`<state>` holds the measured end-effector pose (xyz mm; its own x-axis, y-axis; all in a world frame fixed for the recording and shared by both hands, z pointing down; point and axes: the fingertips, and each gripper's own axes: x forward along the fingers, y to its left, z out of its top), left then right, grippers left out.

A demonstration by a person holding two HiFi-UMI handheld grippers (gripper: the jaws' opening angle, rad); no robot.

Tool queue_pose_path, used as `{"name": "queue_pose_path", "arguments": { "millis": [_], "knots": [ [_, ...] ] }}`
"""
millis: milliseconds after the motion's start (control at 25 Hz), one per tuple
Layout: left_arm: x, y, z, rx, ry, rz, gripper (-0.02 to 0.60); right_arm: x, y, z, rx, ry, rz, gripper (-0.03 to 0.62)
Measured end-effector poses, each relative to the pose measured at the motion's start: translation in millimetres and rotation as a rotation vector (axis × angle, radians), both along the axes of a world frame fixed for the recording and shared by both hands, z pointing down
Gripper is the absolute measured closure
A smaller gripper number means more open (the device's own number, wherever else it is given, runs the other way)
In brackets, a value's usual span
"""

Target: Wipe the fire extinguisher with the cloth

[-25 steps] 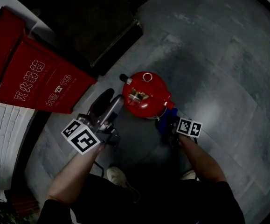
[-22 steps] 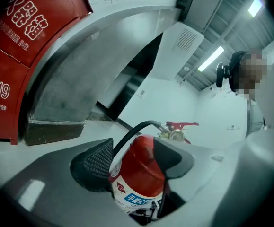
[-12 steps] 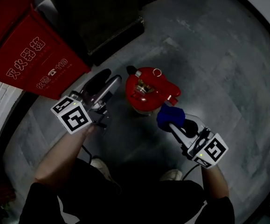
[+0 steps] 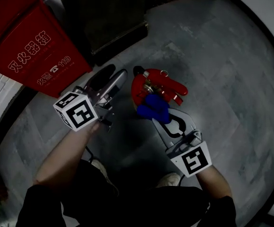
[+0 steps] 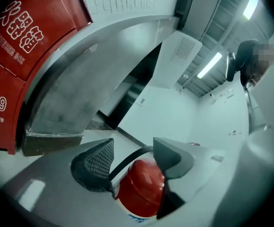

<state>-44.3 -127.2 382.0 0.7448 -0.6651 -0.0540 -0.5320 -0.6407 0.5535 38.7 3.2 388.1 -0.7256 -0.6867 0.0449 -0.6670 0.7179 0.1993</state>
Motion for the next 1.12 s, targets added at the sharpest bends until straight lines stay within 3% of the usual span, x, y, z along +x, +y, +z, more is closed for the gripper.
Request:
{"name": "queue_pose_path", "arguments": {
  "millis": [80,160,320,640,880,1120],
  "knots": [
    [-3,4,-2,-0.005,0.014,0.003,0.329,-10,6,32,-0.053,0.043,-0.032,0.526],
    [-7,5,-4,-0.009,0.032,-0.002,0.331,-13,8,71,-0.117,0.148,-0.045,0.526],
    [-6,5,-6,-0.002,0.032,0.001,0.331,-9,6,116,-0.118,0.271,-0.041,0.526],
    [-7,7,4,-0.006,-0.018,0.019,0.331,-6,2,180,-0.183,0.352,-0.025,0.526],
    [-12,9,8,-0.004,-0.052,0.015,0.331,3,-2,241,-0.304,0.393,-0.029,0.526],
    [-21,11,12,0.003,-0.092,0.012,0.337,1,-2,265,-0.289,0.469,-0.039,0.526]
  ]
}}
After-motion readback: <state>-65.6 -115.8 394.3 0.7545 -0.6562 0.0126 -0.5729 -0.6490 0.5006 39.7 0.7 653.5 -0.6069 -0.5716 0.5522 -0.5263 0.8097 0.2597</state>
